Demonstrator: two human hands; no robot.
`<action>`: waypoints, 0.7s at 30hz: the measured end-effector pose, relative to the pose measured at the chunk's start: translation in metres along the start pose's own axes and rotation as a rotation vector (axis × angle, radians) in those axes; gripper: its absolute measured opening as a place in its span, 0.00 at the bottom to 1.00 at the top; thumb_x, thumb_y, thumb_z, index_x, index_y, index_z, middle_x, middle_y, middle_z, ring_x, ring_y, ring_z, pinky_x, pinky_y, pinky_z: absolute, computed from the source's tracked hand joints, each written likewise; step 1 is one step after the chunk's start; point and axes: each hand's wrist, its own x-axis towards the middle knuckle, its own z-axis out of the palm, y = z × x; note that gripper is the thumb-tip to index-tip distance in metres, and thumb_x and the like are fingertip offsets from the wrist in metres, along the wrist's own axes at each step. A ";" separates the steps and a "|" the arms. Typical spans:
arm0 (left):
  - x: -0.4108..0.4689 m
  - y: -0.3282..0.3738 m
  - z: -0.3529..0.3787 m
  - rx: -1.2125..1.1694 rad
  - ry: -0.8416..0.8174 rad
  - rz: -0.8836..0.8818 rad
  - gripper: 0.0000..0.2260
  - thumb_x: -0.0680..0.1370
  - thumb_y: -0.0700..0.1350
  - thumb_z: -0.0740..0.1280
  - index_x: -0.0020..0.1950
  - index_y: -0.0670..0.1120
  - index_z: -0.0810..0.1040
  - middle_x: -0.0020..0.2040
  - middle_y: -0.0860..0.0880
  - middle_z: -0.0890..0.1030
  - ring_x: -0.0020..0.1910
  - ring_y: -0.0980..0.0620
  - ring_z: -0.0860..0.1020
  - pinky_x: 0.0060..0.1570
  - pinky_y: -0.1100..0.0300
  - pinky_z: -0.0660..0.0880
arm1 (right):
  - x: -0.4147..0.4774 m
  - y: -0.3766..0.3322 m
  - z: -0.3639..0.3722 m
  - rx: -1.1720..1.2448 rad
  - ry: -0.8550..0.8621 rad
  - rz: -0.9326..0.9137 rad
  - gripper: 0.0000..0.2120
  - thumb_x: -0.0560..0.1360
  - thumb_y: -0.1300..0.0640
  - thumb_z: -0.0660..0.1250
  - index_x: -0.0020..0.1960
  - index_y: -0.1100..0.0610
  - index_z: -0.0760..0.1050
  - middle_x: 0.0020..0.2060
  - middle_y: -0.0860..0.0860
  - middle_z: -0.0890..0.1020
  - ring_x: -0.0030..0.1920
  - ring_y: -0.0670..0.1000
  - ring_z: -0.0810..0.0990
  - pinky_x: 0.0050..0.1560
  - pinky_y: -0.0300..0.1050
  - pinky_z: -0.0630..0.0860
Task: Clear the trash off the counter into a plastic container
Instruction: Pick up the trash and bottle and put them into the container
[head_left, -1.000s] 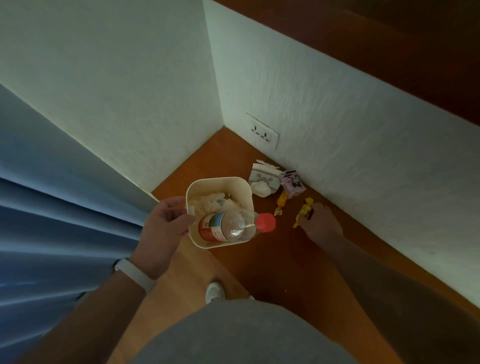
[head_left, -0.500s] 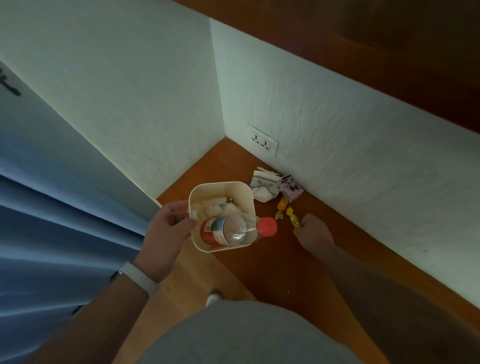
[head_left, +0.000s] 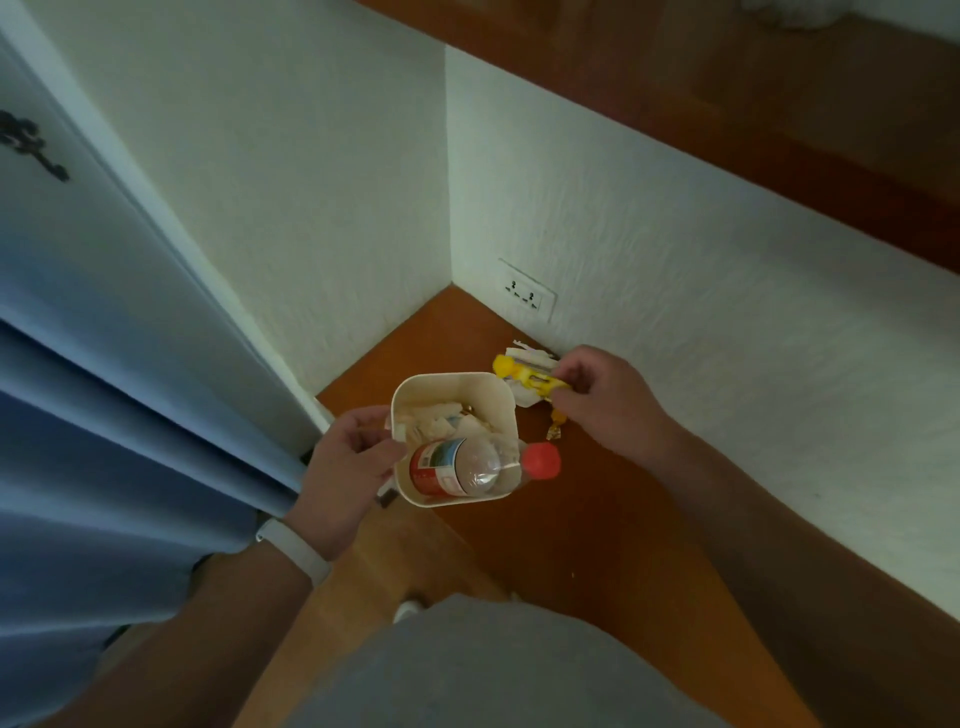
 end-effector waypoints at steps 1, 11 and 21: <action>-0.001 0.000 -0.001 -0.007 -0.006 -0.004 0.13 0.77 0.37 0.71 0.58 0.51 0.79 0.50 0.44 0.86 0.52 0.44 0.85 0.53 0.45 0.83 | 0.001 -0.007 0.002 -0.015 -0.041 -0.026 0.06 0.71 0.58 0.71 0.42 0.49 0.76 0.36 0.46 0.80 0.34 0.42 0.77 0.32 0.34 0.71; -0.008 -0.001 -0.017 -0.045 0.001 -0.021 0.13 0.77 0.36 0.71 0.58 0.49 0.80 0.50 0.42 0.86 0.51 0.40 0.85 0.54 0.41 0.82 | 0.016 -0.018 0.033 -0.101 -0.179 -0.126 0.05 0.71 0.49 0.72 0.42 0.46 0.76 0.37 0.43 0.79 0.38 0.42 0.77 0.39 0.44 0.76; -0.007 -0.008 -0.028 -0.060 0.123 -0.049 0.13 0.76 0.35 0.71 0.57 0.48 0.80 0.51 0.41 0.85 0.51 0.38 0.85 0.53 0.42 0.82 | 0.033 0.043 0.050 -0.277 -0.223 0.062 0.05 0.78 0.48 0.65 0.49 0.49 0.74 0.44 0.44 0.78 0.45 0.46 0.78 0.42 0.42 0.73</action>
